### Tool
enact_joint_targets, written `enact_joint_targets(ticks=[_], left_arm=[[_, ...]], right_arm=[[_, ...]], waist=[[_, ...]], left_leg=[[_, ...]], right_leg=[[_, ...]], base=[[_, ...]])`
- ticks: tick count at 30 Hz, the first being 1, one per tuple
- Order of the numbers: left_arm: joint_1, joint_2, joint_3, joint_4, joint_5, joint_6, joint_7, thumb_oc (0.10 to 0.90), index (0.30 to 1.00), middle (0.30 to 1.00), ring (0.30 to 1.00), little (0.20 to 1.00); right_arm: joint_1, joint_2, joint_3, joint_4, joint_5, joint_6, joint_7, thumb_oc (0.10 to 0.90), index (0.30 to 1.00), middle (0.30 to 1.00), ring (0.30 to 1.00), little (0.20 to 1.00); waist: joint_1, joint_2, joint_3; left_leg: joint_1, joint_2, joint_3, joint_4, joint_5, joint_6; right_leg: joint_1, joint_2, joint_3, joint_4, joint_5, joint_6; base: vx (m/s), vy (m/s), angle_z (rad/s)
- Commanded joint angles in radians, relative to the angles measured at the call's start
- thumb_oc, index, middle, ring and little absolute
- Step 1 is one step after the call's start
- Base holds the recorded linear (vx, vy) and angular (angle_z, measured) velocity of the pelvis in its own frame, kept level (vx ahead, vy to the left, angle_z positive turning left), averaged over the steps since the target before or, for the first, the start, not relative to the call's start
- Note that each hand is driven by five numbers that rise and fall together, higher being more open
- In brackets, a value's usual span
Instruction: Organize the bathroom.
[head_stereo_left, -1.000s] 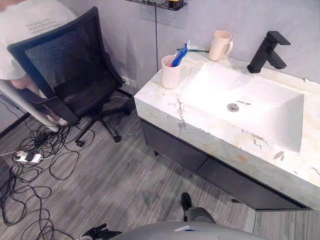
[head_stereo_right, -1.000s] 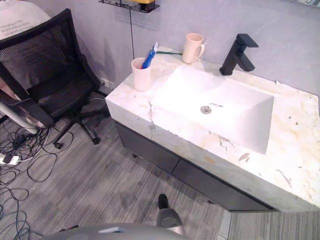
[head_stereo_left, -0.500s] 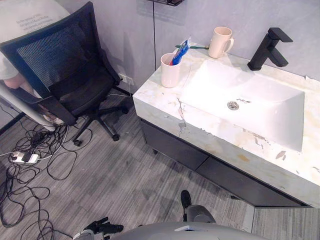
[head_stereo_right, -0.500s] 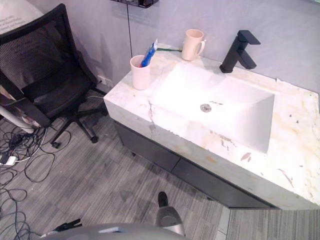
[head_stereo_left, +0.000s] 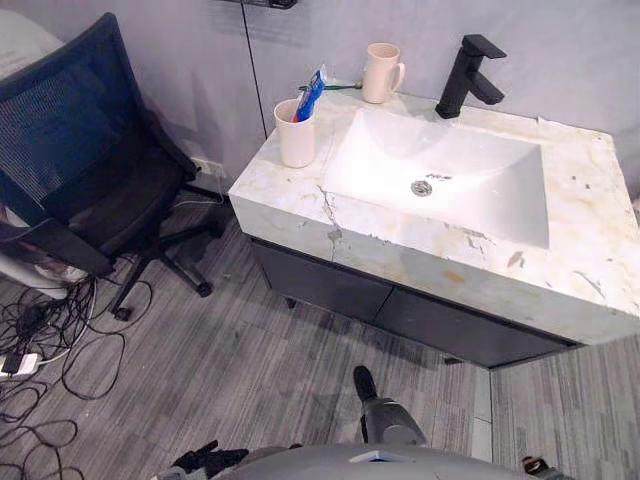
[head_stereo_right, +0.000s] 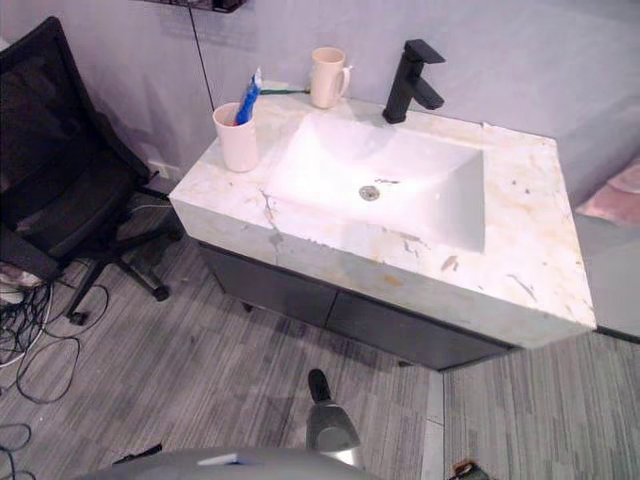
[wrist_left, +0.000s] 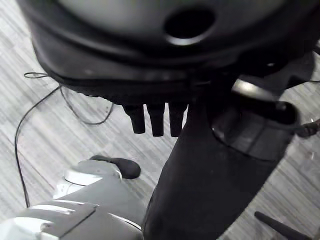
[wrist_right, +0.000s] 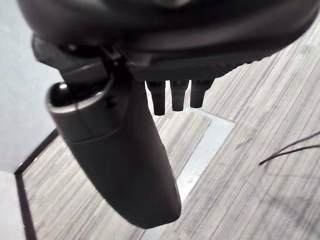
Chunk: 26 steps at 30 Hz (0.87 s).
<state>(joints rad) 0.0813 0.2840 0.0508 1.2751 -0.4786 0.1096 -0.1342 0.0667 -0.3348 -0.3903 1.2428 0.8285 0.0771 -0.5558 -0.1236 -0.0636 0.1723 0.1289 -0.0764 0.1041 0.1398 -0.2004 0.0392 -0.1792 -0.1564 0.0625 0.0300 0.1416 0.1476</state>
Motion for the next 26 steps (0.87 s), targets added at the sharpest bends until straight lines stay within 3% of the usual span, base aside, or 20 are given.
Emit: enact_joint_targets(ticks=[1,2,5,7,17,22,23,24,26], left_arm=[[0.082,0.023,0.049,0.005,-0.029,0.016,0.007,0.8,0.9,0.9,0.9,0.9],[0.094,0.033,0.056,-0.002,-0.056,0.013,0.01,0.8,0.9,0.9,0.9,0.9],[0.093,0.04,0.068,-0.011,-0.059,0.009,0.009,0.8,0.9,0.9,0.9,0.9],[0.087,0.046,0.073,-0.049,-0.05,0.042,0.007,0.8,0.9,0.9,0.9,0.9],[0.092,0.032,0.072,-0.061,-0.008,0.049,-0.04,0.8,0.9,0.9,0.9,0.9],[0.079,0.033,0.079,-0.015,0.046,0.044,-0.044,0.8,0.9,0.9,0.9,0.9],[0.071,0.032,0.074,-0.012,0.043,0.05,-0.036,0.8,0.9,0.9,0.9,0.9],[0.064,0.031,0.055,-0.01,0.032,0.06,-0.027,0.8,0.9,0.9,0.9,0.9],[0.054,0.031,0.039,0.004,0.028,0.066,-0.03,0.8,0.9,0.9,0.9,0.9]], right_arm=[[0.019,-0.058,0.027,-0.014,-0.092,-0.027,-0.03,0.8,0.9,0.9,0.9,0.9],[-0.002,-0.065,0.044,-0.01,-0.107,-0.021,-0.018,0.8,0.9,0.9,0.9,0.9],[-0.01,-0.052,0.047,0.007,-0.117,-0.039,-0.015,0.8,0.9,0.9,0.9,0.9],[-0.021,-0.039,0.07,-0.006,-0.117,-0.058,-0.021,0.8,0.9,0.9,0.9,0.9],[-0.028,-0.054,0.075,0.019,-0.159,-0.05,0.019,0.8,0.9,0.9,0.9,0.9],[-0.022,-0.045,0.098,0.042,-0.144,-0.054,0.042,0.8,0.9,0.9,0.9,0.9],[-0.025,-0.04,0.101,0.039,-0.139,-0.054,0.039,0.8,0.9,0.9,0.9,0.9],[-0.03,-0.034,0.107,0.039,-0.141,-0.06,0.036,0.8,0.9,0.9,0.9,0.9],[-0.033,-0.031,0.121,0.049,-0.135,-0.074,0.049,0.8,0.9,0.9,0.9,0.9]], waist=[[0.072,0.024,0.02],[0.093,0.04,0.018],[0.105,0.036,0.012],[0.113,0.036,0.015],[0.126,0.012,-0.019],[0.137,0.015,-0.025],[0.14,0.013,-0.025],[0.142,0.018,-0.024],[0.14,0.018,-0.018]], left_leg=[[-0.034,0.021,0.123,0.014,-0.017,0.012],[-0.034,0.049,0.163,0.023,-0.006,0.014],[-0.049,0.054,0.181,0.046,-0.007,0.01],[-0.053,0.064,0.173,0.057,-0.009,0.008],[-0.027,0.085,0.192,0.058,-0.008,-0.02],[-0.115,0.138,0.118,0.287,0.125,-0.097],[-0.133,0.132,0.096,0.254,0.135,-0.093],[-0.127,0.126,0.078,0.155,0.111,-0.08],[-0.115,0.114,0.077,0.076,0.087,-0.068]], right_leg=[[-0.045,-0.103,-0.222,0.228,0.055,0.052],[-0.011,-0.095,-0.265,0.251,-0.052,0.031],[0.024,-0.079,-0.294,0.194,-0.084,0.02],[0.052,-0.049,-0.289,0.168,-0.114,0.009],[0.103,-0.024,-0.329,0.06,-0.095,0.0],[0.153,0.036,-0.333,0.024,-0.12,-0.061],[0.16,0.038,-0.326,0.02,-0.12,-0.061],[0.169,0.042,-0.311,0.015,-0.123,-0.054],[0.169,0.037,-0.309,0.007,-0.117,-0.042]], base=[[-0.13,-0.018,-1.07],[-0.08,-0.055,-1.58],[0.01,-0.094,-1.02],[0.09,-0.183,-0.28],[0.05,-0.103,0.03],[0.03,-0.102,0.07],[0.03,0.058,-0.01],[0.03,0.097,-0.12],[0.01,0.094,-0.14]])
